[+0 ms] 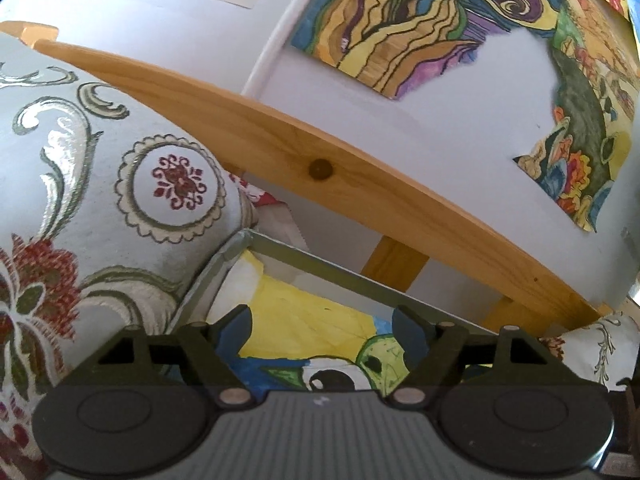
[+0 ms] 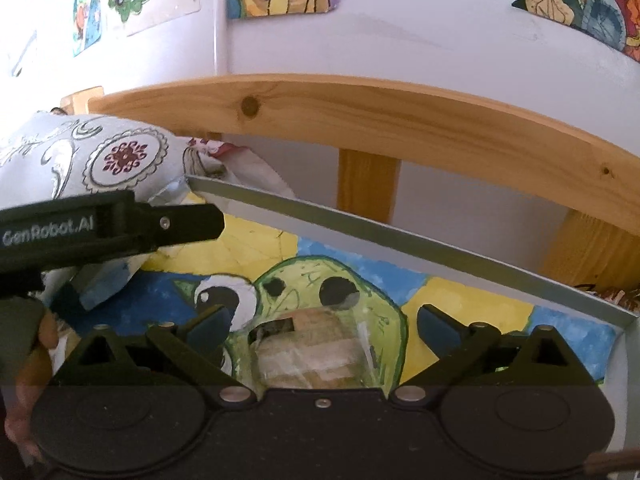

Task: Organize snacks
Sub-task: 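Withdraw both open tools from the tray back over the snack pile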

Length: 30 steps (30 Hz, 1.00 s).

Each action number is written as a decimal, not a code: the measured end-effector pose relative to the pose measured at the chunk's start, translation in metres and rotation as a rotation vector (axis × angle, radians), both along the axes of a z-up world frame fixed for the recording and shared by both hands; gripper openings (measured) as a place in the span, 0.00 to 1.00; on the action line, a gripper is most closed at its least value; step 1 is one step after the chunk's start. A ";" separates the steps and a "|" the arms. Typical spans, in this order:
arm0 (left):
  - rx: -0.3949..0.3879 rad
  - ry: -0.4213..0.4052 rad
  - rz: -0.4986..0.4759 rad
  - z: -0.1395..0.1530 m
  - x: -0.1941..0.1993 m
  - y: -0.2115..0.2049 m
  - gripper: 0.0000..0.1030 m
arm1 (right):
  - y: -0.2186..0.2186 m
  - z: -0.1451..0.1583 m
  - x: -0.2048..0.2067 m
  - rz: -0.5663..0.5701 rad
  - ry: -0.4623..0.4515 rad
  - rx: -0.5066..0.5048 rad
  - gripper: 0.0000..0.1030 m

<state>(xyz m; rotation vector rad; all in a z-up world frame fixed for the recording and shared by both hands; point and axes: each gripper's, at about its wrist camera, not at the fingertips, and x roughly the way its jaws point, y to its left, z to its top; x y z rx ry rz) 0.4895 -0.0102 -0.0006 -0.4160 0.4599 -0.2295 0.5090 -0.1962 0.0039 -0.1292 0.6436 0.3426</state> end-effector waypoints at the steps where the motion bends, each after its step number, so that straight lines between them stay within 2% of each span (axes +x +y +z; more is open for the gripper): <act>1: 0.004 0.003 0.000 0.000 0.000 0.000 0.79 | 0.000 0.001 -0.001 0.010 -0.003 -0.006 0.97; 9: 0.042 0.006 -0.007 0.000 -0.003 -0.007 0.82 | -0.008 0.000 -0.008 0.027 0.002 0.022 0.97; 12: 0.032 -0.001 0.001 0.000 -0.007 -0.006 0.83 | -0.011 -0.003 -0.009 0.127 0.035 0.055 0.98; 15: 0.019 -0.010 0.004 -0.002 -0.012 -0.004 0.83 | -0.017 -0.003 -0.013 0.257 0.091 0.148 0.99; 17: 0.001 -0.025 0.008 -0.004 -0.016 -0.001 0.84 | -0.018 -0.003 -0.015 0.297 0.103 0.167 0.99; 19: -0.018 -0.034 0.022 -0.007 -0.020 0.002 0.84 | -0.020 -0.003 -0.016 0.314 0.116 0.208 0.99; 21: -0.035 -0.037 0.035 -0.010 -0.023 0.006 0.84 | -0.026 -0.005 -0.015 0.327 0.157 0.293 0.99; 25: -0.044 -0.052 0.052 -0.013 -0.029 0.011 0.84 | -0.035 -0.006 -0.008 0.351 0.291 0.477 0.99; 30: -0.022 -0.053 0.033 -0.013 -0.030 0.008 0.84 | -0.036 -0.007 -0.016 0.366 0.337 0.549 0.99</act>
